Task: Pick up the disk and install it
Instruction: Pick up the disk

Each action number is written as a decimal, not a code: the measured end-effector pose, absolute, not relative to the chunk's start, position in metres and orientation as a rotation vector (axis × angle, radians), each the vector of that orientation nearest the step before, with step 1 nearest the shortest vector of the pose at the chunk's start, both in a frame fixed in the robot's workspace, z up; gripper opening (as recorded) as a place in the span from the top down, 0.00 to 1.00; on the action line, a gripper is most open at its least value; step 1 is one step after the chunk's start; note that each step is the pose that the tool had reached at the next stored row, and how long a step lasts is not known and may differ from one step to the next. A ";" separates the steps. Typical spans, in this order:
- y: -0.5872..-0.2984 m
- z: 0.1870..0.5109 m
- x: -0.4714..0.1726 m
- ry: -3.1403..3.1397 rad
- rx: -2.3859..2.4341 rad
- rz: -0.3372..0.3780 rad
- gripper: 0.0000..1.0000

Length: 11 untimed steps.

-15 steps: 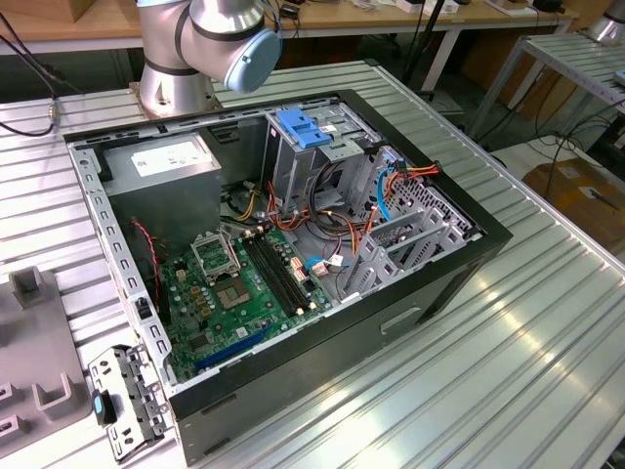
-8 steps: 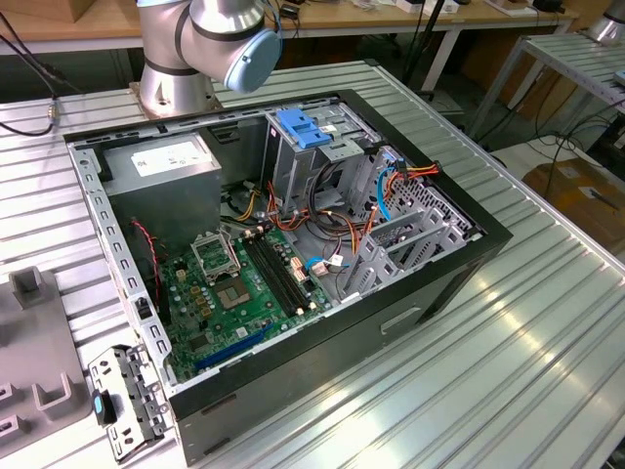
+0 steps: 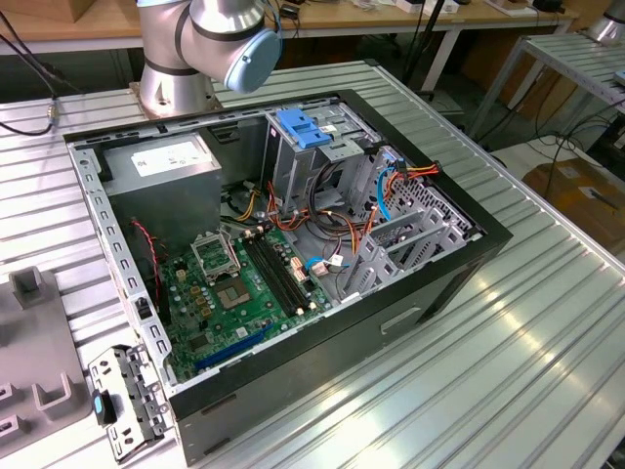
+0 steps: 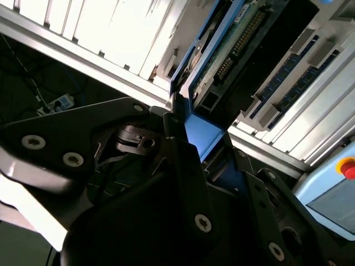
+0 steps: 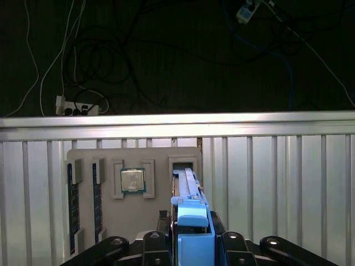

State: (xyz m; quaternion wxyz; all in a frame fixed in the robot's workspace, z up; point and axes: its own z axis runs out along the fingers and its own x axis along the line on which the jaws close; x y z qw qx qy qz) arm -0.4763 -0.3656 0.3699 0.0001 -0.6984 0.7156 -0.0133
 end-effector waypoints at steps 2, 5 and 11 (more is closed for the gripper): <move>-0.366 0.370 -0.476 2.248 -2.194 -0.042 0.63; -0.366 0.371 -0.476 2.248 -2.194 -0.042 0.63; -0.366 0.375 -0.476 2.248 -2.194 -0.042 0.63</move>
